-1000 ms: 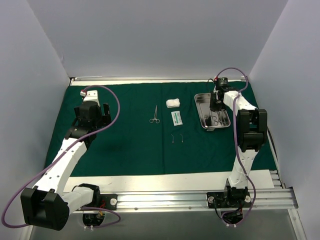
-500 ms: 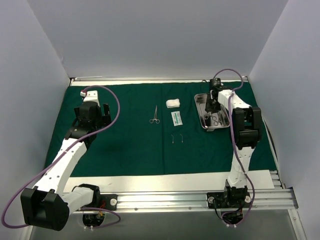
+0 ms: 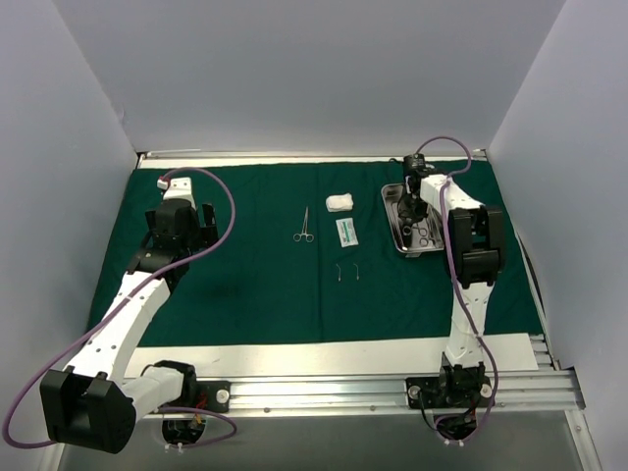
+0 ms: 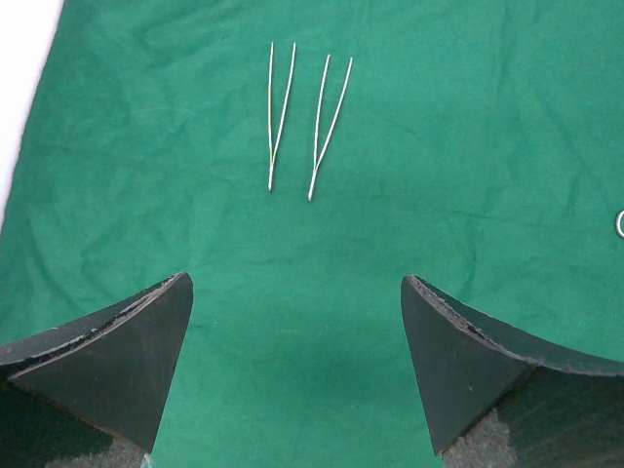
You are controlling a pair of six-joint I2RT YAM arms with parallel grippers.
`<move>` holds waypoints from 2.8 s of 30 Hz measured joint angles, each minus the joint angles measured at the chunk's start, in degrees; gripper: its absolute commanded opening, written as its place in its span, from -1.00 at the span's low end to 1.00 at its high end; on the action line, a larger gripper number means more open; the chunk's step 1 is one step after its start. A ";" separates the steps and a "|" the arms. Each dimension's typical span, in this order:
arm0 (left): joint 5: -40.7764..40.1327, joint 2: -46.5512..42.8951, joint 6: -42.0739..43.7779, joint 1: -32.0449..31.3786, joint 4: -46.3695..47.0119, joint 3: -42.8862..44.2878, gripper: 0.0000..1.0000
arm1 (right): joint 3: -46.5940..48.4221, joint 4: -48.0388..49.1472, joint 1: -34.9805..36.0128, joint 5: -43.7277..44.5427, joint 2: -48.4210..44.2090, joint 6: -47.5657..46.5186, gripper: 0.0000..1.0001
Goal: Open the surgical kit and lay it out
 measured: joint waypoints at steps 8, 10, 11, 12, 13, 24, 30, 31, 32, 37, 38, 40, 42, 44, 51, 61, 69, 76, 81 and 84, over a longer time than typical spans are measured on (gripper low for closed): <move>0.00 -0.04 0.00 0.00 0.00 0.00 0.94 | 0.33 -0.63 0.00 0.31 0.00 -0.17 -0.66; 0.00 -0.04 0.00 0.00 0.00 0.00 0.94 | 0.81 -1.22 -0.17 0.33 0.00 -0.31 -0.66; 0.00 -0.04 0.00 0.00 0.00 0.00 0.94 | 1.14 -1.44 -0.33 0.31 0.00 -0.44 -0.66; 0.00 -0.07 0.00 0.00 0.00 0.00 0.94 | 1.53 -1.66 -0.39 0.31 0.00 -0.52 -0.66; 0.00 -0.07 0.00 0.00 0.00 0.00 0.95 | 2.01 -1.79 -0.50 0.31 -0.02 -0.68 -0.66; 0.00 -0.17 0.00 0.00 0.00 0.00 0.94 | 2.89 -3.23 -2.34 -1.14 -0.02 -1.97 -0.66; 0.00 -0.20 0.00 0.00 0.00 0.00 0.94 | 2.89 -3.52 -2.69 -2.56 0.00 -3.06 -0.66; 0.00 -0.20 0.02 0.00 0.00 0.00 0.94 | 2.89 -3.52 -2.69 -2.84 0.00 -3.17 -0.66; 0.00 -0.20 0.00 -0.02 0.00 0.00 0.94 | 2.89 -3.52 -2.69 -3.13 0.04 -3.28 -0.66; 0.00 -0.20 0.02 -0.02 0.00 0.00 0.94 | 2.89 -3.52 -2.69 -4.28 1.18 -4.13 -0.70; 0.00 -0.20 0.00 -0.02 0.00 0.00 0.94 | 2.91 -3.48 -2.69 -4.46 1.51 -4.24 -0.70; 0.00 -0.20 0.00 -0.02 0.00 0.00 0.95 | 3.21 -3.50 -2.71 -4.63 1.53 -4.52 -0.71; 0.00 -0.20 0.00 -0.04 0.00 0.00 0.94 | 3.23 -3.48 -2.78 -4.74 1.64 -4.55 -0.71; 0.00 -0.20 0.00 -0.04 0.00 0.00 0.94 | 3.23 -3.54 -3.04 -4.76 1.68 -4.55 -0.71; 0.00 -0.20 0.02 -0.04 0.00 0.00 0.94 | 4.48 -4.33 -3.54 -5.53 2.71 -5.05 -0.84; 0.00 -0.20 0.02 -0.04 0.00 0.00 0.95 | 4.59 -3.67 -5.25 -8.44 3.08 -6.58 -1.00; 0.00 -0.20 0.02 -0.04 0.00 0.00 0.94 | 2.19 -1.53 -5.33 -9.70 1.07 -8.52 -1.00; 0.00 -0.20 0.02 -0.04 0.00 0.00 0.94 | 0.09 -0.13 -5.42 -11.93 -2.82 -8.83 -1.00; 0.00 -0.22 0.02 -0.04 0.00 0.00 0.94 | -0.46 2.01 -5.66 -13.90 -7.08 -8.63 -1.00; 0.00 -0.24 0.02 -0.04 0.00 0.00 0.94 | -0.68 3.21 -5.66 -14.67 -8.39 -8.41 -1.00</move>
